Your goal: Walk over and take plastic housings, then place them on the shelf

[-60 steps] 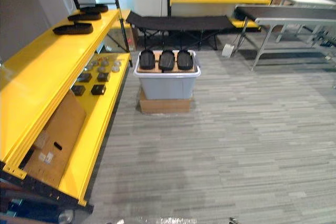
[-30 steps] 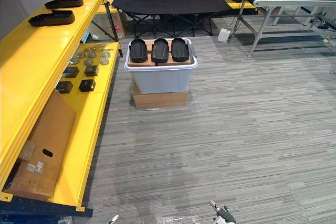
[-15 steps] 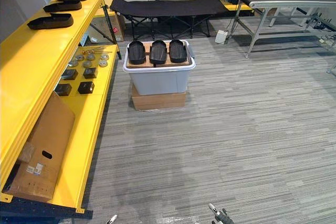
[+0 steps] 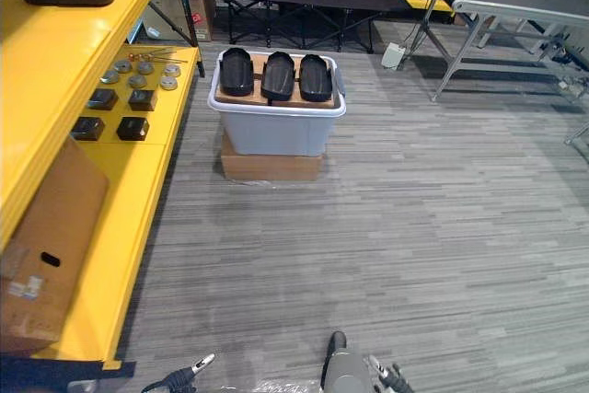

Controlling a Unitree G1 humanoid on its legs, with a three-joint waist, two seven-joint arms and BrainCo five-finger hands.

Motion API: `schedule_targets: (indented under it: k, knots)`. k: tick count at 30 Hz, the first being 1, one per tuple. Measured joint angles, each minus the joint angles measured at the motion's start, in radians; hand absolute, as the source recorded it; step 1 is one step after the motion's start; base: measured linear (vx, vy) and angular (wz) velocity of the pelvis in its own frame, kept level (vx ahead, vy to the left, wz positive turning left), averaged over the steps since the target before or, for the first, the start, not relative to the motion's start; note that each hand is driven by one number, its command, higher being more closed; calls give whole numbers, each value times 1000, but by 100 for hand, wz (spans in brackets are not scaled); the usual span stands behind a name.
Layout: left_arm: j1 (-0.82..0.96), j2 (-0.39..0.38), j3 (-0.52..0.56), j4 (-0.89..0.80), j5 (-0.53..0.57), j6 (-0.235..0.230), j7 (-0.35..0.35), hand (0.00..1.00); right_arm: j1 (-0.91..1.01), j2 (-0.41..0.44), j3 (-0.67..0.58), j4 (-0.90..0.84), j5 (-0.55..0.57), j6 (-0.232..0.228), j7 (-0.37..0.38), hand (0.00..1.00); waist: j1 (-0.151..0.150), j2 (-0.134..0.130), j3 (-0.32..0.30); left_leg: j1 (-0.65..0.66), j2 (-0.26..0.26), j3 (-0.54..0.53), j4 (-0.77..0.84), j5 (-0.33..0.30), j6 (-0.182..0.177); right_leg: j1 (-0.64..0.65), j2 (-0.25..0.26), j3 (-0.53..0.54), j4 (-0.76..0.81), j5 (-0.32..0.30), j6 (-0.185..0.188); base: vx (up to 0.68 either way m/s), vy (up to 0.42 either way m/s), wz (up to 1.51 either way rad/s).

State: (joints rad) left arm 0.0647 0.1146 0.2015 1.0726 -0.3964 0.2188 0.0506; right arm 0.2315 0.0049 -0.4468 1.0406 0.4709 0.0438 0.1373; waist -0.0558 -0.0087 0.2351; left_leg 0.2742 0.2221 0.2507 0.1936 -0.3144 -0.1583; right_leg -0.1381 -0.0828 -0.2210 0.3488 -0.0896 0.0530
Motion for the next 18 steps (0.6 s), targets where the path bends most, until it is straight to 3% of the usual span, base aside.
schedule_targets:
  k: [1,2,3,5,6,7,8,9,10,12,13,14,17,18]
  knots:
    - [6,-9,39,-7,-8,-1,-1,0,1,-5,-11,7,-13,6,-4,0,3,8,-4,-49,31,-2,100,-1,4,4,14,-9,5,-16,-10,417,-453,34]
    - [11,-26,86,-34,-19,-8,9,0,4,-9,-15,12,-18,9,-5,0,8,25,2,-173,101,-19,361,24,57,39,42,-31,-12,-31,-43,383,-460,25]
    - [16,-47,117,-39,-19,-8,9,0,-3,-26,-29,13,-32,8,-8,0,19,56,20,-271,167,-30,591,22,82,115,82,-53,-53,-40,-59,390,-459,27]
    - [38,-57,131,-34,-18,-3,6,0,-23,-39,-37,14,-52,-3,-8,0,23,66,34,-341,158,-48,701,12,72,229,106,-67,-118,-48,-75,404,-381,16]
    - [63,-64,127,-34,-13,2,-3,0,-45,-45,-41,14,-49,-24,-8,0,34,67,35,-388,94,-41,690,5,61,290,105,-64,-167,-58,-90,432,-314,-18]
    - [88,-83,119,-38,12,-1,-16,0,-89,-57,-44,14,-35,-39,-7,0,55,70,36,-421,19,-6,579,4,63,322,101,-42,-201,-58,-90,323,-185,-40]
    - [101,-82,113,-36,26,-5,-20,0,-115,-62,-46,12,-32,-43,-7,0,65,71,36,-437,-16,12,501,7,66,331,100,-28,-215,-58,-90,326,-97,-57]
    - [124,-84,108,-33,57,-16,-24,0,-157,-65,-54,-2,-31,-47,-8,0,75,72,37,-466,-88,47,309,50,85,357,101,-16,-243,-58,-90,382,-47,-36]
    - [146,-90,106,-27,65,-24,-24,0,-173,-65,-56,-18,-21,-46,-8,0,79,72,39,-489,-142,68,122,132,98,389,106,-14,-280,-59,-89,396,-25,-24]
    - [172,-119,110,-28,77,-38,-27,0,-169,-64,-53,-42,2,-43,-8,0,105,72,39,-524,-156,92,37,218,106,443,127,-2,-325,-72,-68,368,28,-14]
    - [180,-128,109,-26,88,-38,-30,0,-165,-64,-52,-43,14,-41,-7,0,115,70,40,-523,-156,94,42,256,130,464,131,3,-335,-82,-58,420,83,-19]
    - [193,-120,109,-26,95,-39,-43,0,-159,-59,-51,-43,38,-36,-5,0,128,48,39,-511,-164,127,44,322,200,488,116,15,-332,-111,-42,444,100,-5]
    - [174,-100,95,-21,102,-68,-30,0,-173,-71,-40,-18,21,-11,1,0,123,27,43,-470,-183,165,23,305,273,437,73,50,-175,-119,-4,492,154,16]
    - [174,-85,91,-20,109,-67,-36,0,-174,-67,-41,-10,22,-6,5,0,123,25,44,-452,-188,167,12,300,281,412,65,61,-102,-115,5,404,191,0]
